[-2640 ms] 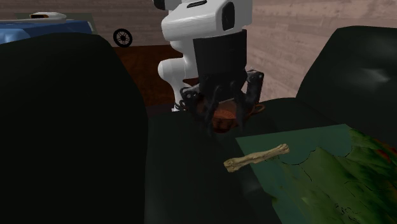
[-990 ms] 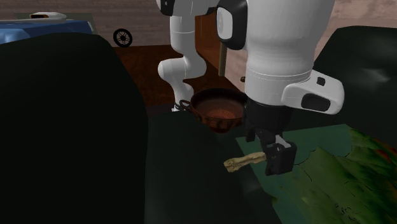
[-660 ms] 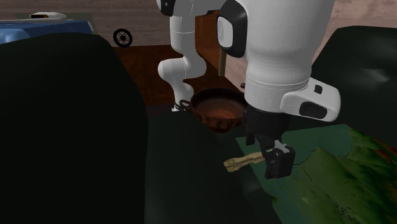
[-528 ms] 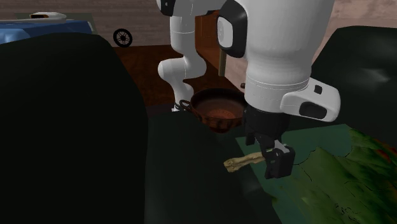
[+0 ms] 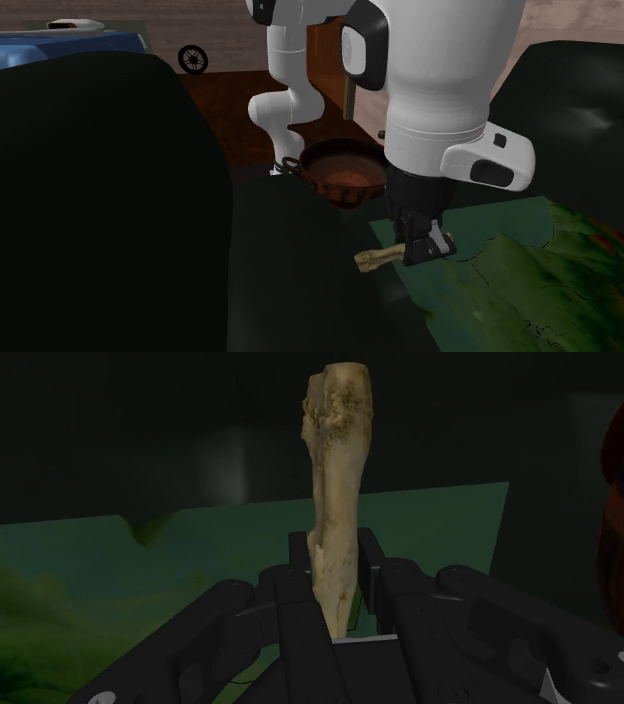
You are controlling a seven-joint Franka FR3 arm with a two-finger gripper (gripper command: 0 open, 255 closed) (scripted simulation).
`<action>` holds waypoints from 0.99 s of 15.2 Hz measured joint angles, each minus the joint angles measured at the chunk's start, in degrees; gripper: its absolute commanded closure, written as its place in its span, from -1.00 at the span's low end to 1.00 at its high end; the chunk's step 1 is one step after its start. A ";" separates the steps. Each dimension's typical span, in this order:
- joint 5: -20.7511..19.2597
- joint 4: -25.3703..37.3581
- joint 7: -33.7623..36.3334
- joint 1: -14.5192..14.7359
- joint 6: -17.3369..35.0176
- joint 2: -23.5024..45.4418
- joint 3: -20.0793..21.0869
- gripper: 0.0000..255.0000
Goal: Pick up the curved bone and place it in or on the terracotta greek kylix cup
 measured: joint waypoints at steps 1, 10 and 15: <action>0.00 0.00 0.00 0.00 0.00 0.00 0.00 1.00; -0.12 2.95 0.37 -0.05 -3.62 -0.66 -0.03 1.00; -0.22 6.21 0.82 -0.06 -7.30 -1.10 -0.03 1.00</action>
